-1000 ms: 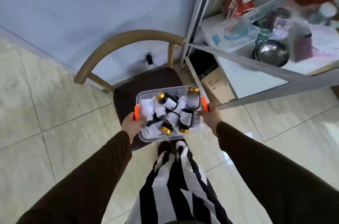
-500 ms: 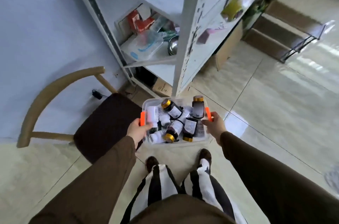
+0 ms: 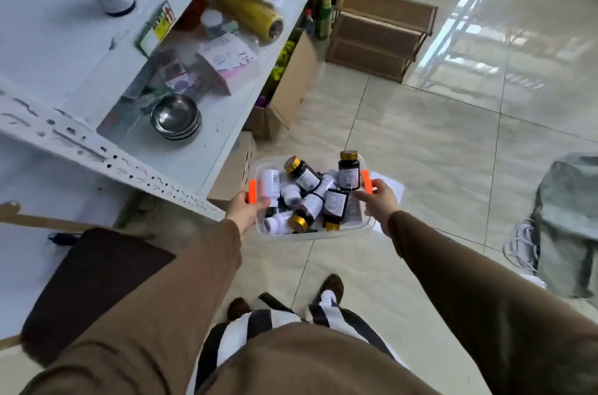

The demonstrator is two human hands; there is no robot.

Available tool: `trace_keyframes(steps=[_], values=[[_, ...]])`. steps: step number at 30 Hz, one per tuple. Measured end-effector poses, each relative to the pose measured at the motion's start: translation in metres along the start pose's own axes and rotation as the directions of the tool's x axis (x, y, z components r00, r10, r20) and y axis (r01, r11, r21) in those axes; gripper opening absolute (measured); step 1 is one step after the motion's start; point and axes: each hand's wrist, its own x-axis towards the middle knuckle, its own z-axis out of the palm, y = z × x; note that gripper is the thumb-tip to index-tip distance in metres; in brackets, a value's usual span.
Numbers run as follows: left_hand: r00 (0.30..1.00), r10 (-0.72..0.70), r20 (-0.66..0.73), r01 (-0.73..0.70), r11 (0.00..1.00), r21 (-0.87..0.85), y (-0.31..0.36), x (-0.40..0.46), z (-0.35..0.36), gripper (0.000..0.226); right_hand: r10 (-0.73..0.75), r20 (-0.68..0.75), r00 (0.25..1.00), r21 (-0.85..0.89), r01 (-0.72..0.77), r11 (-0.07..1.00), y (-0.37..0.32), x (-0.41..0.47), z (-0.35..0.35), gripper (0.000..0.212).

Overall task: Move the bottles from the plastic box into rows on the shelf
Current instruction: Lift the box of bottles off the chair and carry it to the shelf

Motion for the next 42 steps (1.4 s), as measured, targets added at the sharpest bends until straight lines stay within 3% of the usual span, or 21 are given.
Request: trace_keyframes(steps=[11, 18, 25, 30, 42], values=[[0.995, 0.073, 0.061, -0.082, 0.985, 0.153, 0.146, 0.099, 0.113, 0.040, 0.027, -0.091, 0.995, 0.094, -0.018, 0.995, -0.058, 0.140, -0.106, 0.022], [0.987, 0.076, 0.144, -0.102, 0.977, 0.185, 0.262, 0.190, 0.168, 0.046, 0.051, -0.169, 0.984, 0.098, -0.035, 0.995, -0.127, 0.237, -0.152, 0.027], [0.968, 0.174, 0.182, -0.221, 0.932, 0.286, 0.389, 0.267, 0.217, 0.039, 0.063, -0.261, 0.963, 0.196, -0.011, 0.981, -0.206, 0.324, -0.204, 0.024], [0.956, 0.199, 0.216, -0.261, 0.913, 0.315, 0.462, 0.322, 0.249, 0.038, 0.044, -0.259, 0.965, 0.227, 0.016, 0.974, -0.257, 0.394, -0.235, 0.025], [0.967, 0.161, 0.197, -0.219, 0.922, 0.320, 0.627, 0.464, 0.321, 0.042, 0.131, -0.153, 0.979, 0.262, -0.088, 0.961, -0.383, 0.585, -0.301, 0.013]])
